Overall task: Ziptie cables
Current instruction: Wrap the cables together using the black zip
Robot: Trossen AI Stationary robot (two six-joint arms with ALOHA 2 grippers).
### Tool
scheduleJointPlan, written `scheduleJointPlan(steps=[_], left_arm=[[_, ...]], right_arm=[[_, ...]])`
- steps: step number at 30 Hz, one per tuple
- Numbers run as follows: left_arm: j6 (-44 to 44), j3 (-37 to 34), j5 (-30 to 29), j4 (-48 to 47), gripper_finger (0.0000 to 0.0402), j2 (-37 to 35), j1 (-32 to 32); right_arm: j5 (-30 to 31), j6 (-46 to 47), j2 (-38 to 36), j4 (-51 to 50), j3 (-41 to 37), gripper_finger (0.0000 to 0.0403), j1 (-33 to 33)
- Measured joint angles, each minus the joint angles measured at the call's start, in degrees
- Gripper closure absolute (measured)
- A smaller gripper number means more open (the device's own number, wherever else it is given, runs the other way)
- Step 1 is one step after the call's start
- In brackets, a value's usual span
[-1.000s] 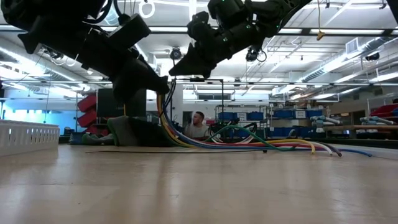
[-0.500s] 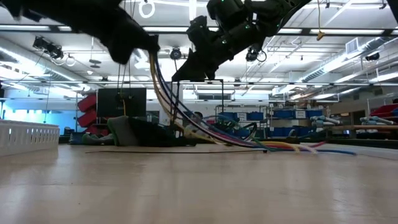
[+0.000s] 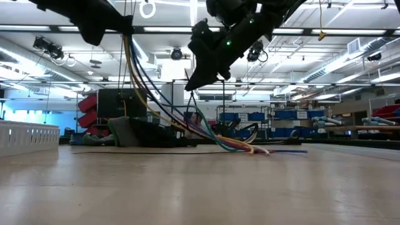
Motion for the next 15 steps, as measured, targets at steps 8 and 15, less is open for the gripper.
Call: scheduleJointPlan(steps=[8,15], left_arm=[[-18.1,-3.5,2.5,-9.5,0.0369,0.0,0.0],[-22.1,-9.9,7.3,2.5,0.037,0.7,0.2]], right_arm=[[6.8,2.1,-7.6,-12.5,0.0,0.0403,3.7],[5.5,4.3,-13.8,-15.9,0.0,0.0403,4.1]])
